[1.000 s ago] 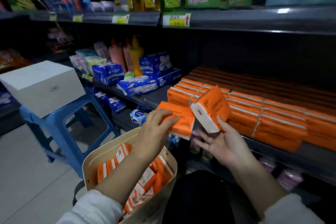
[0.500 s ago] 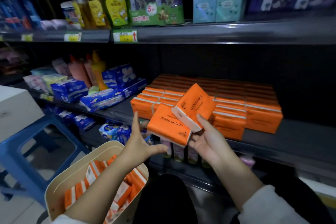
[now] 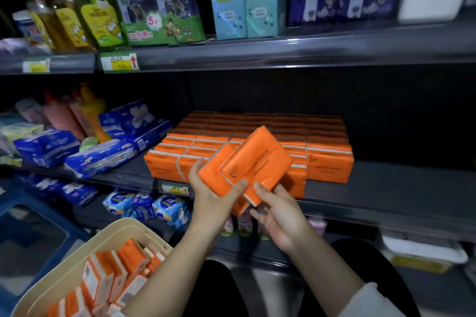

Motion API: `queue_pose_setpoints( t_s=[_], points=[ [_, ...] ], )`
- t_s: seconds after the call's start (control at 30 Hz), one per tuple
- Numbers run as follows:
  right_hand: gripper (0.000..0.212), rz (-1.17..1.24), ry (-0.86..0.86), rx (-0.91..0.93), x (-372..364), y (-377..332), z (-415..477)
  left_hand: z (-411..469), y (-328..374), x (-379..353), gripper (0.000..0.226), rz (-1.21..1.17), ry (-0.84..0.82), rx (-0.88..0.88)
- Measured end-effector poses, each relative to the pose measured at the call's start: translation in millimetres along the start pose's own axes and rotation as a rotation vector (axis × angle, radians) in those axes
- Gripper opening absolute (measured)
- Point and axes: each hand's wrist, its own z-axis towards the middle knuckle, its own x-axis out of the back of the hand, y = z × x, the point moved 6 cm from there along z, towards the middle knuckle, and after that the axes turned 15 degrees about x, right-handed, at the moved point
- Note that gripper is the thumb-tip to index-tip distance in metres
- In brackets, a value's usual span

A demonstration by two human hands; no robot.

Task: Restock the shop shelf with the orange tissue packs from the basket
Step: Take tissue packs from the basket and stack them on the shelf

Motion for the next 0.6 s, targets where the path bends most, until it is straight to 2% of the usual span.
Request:
queue_pose_setpoints(
  t_s=[0.1,0.2,0.27,0.3,0.47,0.6],
  points=[
    [0.041,-0.126,0.065,0.062,21.0,-9.5,1.1,1.3,1.4,-10.8,0.081,0.128,-0.057,-0.022],
    [0.088,-0.208,0.129,0.191,52.7,-34.7,4.3,2.8,5.2,-22.1,0.080,0.237,-0.162,-0.064],
    [0.106,-0.279,0.124,0.265,74.3,-56.4,6.4,4.6,7.0,-28.2,0.079,0.280,-0.238,-0.083],
    [0.106,-0.328,0.095,0.287,84.4,-66.7,8.1,6.5,6.1,-30.8,0.080,0.306,-0.268,-0.094],
    [0.065,-0.581,-0.157,0.218,104.8,-89.6,12.7,6.3,-0.1,-56.3,0.080,0.397,-0.379,-0.102],
    [0.048,-0.579,-0.073,0.232,124.4,-96.6,18.1,11.6,-7.9,-70.6,0.074,0.347,-0.411,-0.016]
  ],
)
